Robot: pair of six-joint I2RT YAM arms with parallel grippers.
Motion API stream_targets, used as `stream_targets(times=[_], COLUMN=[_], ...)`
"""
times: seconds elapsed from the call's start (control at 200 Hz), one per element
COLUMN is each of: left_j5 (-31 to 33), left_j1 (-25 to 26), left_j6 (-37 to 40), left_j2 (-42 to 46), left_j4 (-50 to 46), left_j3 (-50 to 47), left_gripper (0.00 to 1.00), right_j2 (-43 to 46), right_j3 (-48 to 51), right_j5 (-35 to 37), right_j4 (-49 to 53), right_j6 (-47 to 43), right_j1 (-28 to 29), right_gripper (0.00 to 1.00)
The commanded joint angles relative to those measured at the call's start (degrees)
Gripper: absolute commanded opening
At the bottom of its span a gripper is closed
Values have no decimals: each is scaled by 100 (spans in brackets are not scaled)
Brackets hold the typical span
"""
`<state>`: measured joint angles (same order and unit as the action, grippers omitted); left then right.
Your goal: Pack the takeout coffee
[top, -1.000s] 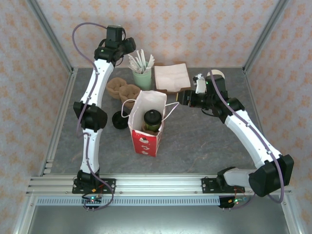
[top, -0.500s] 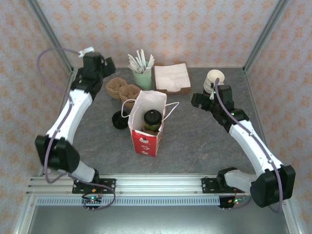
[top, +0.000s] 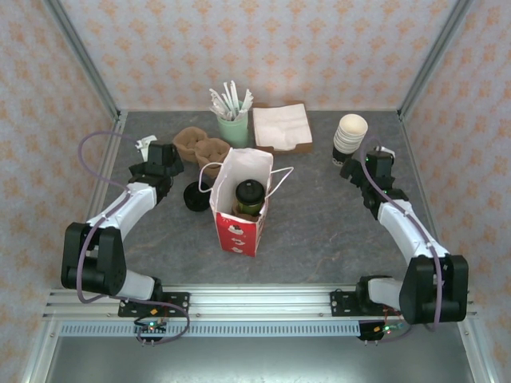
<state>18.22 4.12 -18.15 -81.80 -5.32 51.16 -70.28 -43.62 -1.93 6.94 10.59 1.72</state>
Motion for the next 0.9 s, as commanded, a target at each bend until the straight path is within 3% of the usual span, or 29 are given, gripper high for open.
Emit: stream_targets(times=[0.0, 0.185, 0.49, 0.896], left_j5=[-195, -781, -2284, -2437], left_j1=[-26, -30, 62, 362], left_j6=[-194, -252, -236, -377], left_j2=[67, -83, -1334, -3125], left_j4=[256, 241, -584, -1707], left_j3=[259, 710, 3173, 6129], left_gripper=[100, 100, 97, 76], right_j2=[-191, -868, -1413, -1436], right_j3=[-295, -1049, -1785, -1948], right_j5=[-790, -1547, -1927, -2182], right_j4=[-293, -89, 117, 158], right_j6=[335, 785, 526, 559], right_j1=[-4, 54, 681, 892], right_gripper=[95, 90, 82, 77])
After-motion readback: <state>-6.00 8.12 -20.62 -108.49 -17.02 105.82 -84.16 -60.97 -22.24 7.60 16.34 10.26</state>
